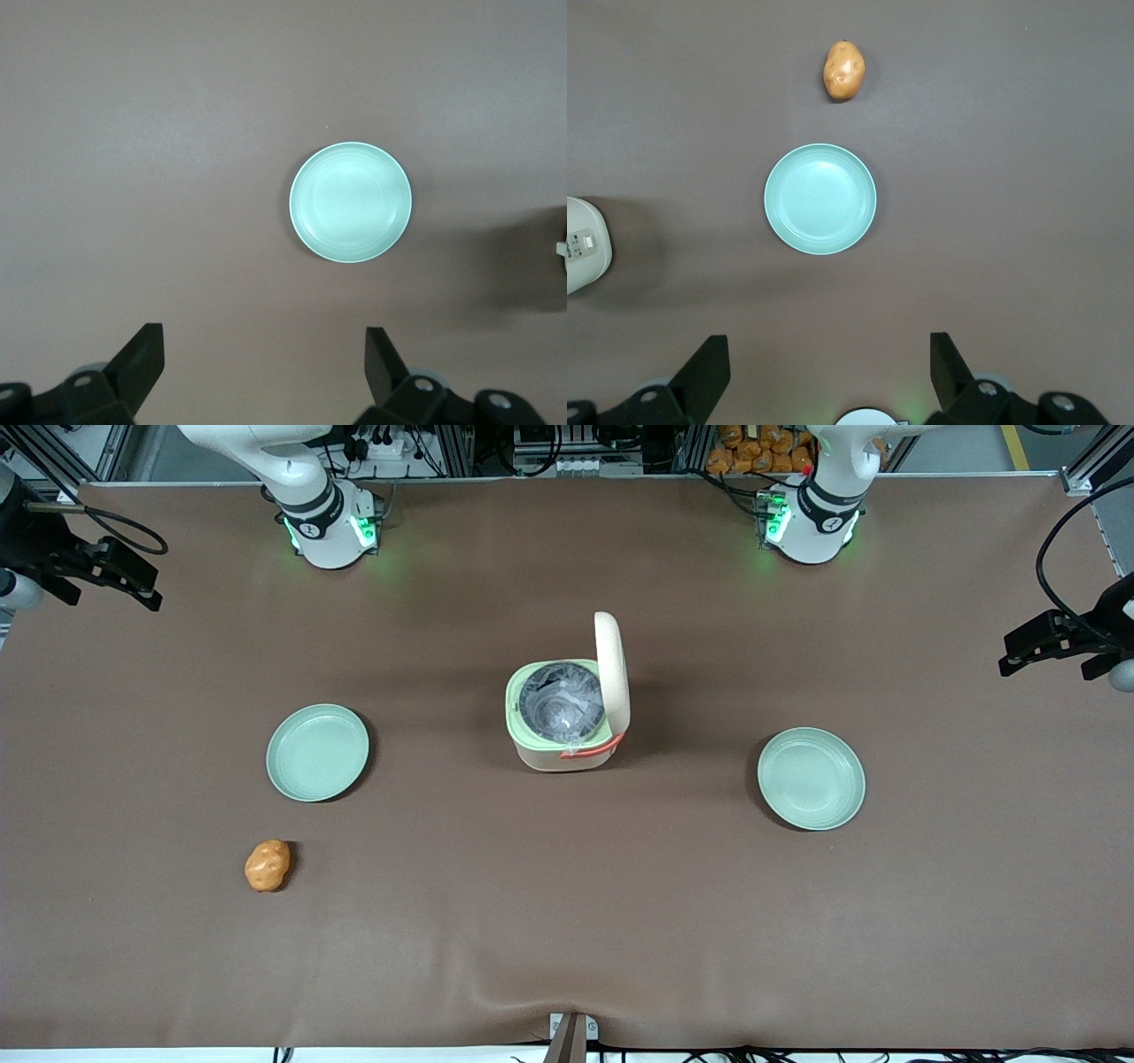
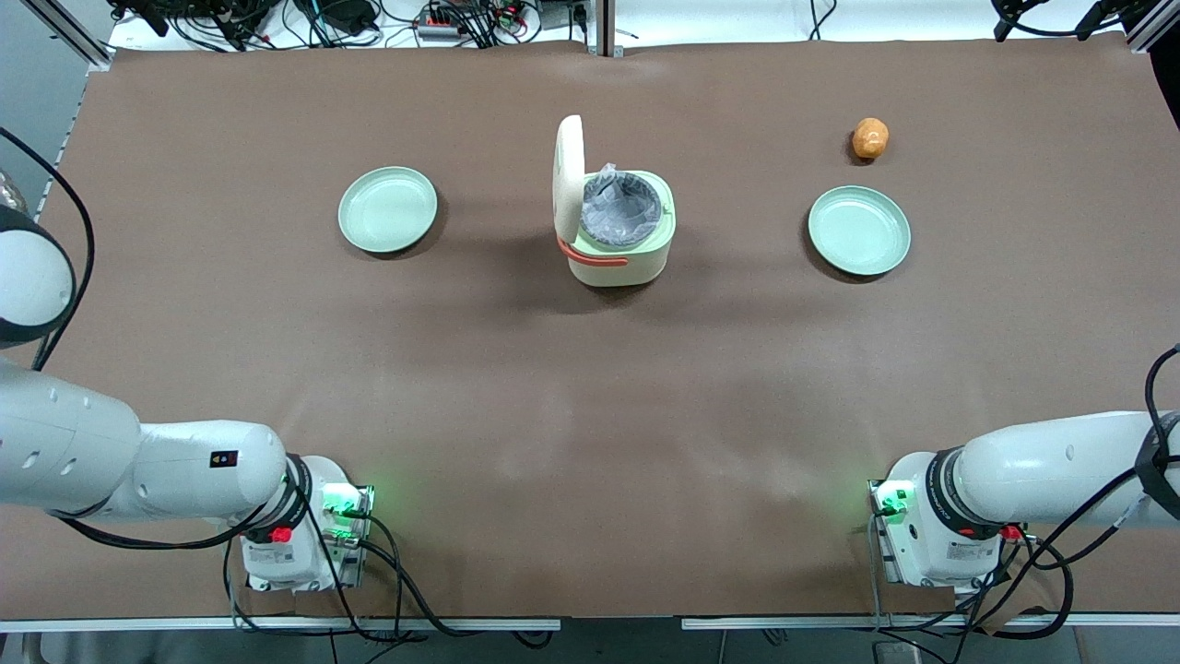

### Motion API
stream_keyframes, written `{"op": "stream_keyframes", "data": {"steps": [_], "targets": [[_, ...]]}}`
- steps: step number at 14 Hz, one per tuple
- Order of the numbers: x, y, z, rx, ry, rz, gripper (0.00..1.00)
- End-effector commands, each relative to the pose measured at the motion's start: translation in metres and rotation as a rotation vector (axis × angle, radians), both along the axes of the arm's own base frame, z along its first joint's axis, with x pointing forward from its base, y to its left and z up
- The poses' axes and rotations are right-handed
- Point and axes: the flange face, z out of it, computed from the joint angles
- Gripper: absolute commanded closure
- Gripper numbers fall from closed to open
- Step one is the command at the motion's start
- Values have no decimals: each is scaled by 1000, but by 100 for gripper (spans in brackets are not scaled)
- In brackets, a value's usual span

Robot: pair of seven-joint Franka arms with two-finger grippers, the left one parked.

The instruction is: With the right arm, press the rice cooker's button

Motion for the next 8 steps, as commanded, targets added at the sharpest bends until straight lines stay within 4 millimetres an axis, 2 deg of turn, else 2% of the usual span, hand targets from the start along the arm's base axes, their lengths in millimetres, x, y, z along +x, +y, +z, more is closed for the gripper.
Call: {"op": "stream_keyframes", "data": {"steps": [1,8], "targets": [[-6,-1,6,15,-28,25,0],[-5,4,8,73,-33,34,0]]}}
